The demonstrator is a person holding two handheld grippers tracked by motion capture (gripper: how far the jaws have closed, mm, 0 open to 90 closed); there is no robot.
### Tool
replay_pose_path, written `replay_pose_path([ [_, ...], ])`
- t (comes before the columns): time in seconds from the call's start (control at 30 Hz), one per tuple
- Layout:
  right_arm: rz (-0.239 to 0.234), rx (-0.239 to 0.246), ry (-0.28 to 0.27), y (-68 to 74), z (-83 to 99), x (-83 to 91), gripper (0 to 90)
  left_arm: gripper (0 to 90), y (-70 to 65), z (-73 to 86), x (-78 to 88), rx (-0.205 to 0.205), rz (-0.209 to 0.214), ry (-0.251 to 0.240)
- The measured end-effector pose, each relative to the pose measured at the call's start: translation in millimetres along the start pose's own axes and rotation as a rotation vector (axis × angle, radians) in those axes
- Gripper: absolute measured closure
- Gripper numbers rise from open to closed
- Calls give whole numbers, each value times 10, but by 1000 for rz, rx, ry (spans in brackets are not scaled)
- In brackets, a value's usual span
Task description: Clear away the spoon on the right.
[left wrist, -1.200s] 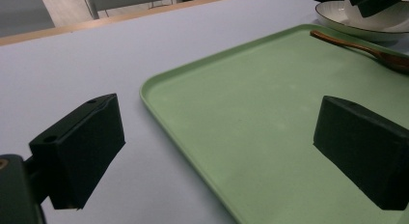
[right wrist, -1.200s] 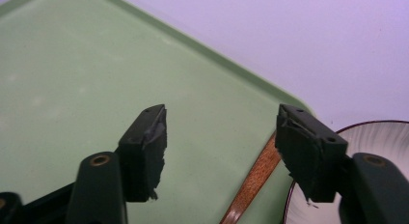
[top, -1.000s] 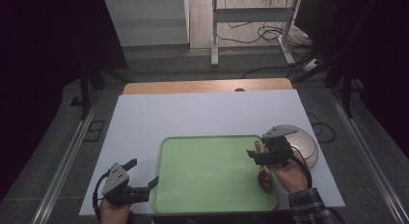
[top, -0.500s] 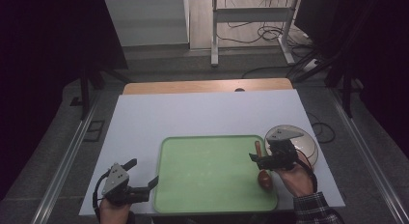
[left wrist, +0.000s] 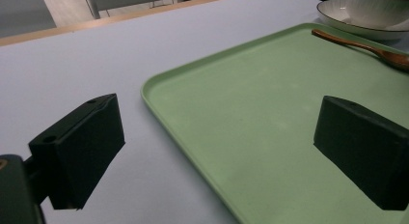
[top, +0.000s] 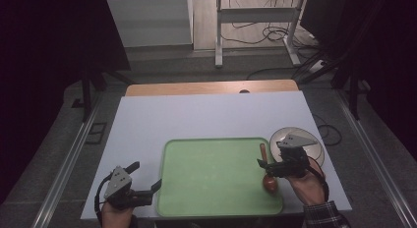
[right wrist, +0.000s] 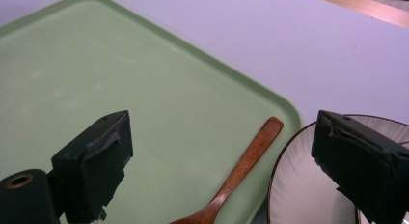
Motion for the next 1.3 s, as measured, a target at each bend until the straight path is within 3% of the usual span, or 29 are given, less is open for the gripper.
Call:
replay_pose_path([
  [0.73,0,-22,-29,-53,210,230,32,30,2,9,-10,-6,-10,0],
  [1.3,46,-2,-27,-84,333,315,0,27,7,15,-14,-3,-10,-1],
])
Point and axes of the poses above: each handheld gripper's, and its own axes: x roughly backward along the jaws, z roughly out of its underside, y roughly to its left, the point moved 2 cm from there along -x, roughly forward along the jaws, and after that the axes turned 10 degrees about -x, right-handed, at the moved point
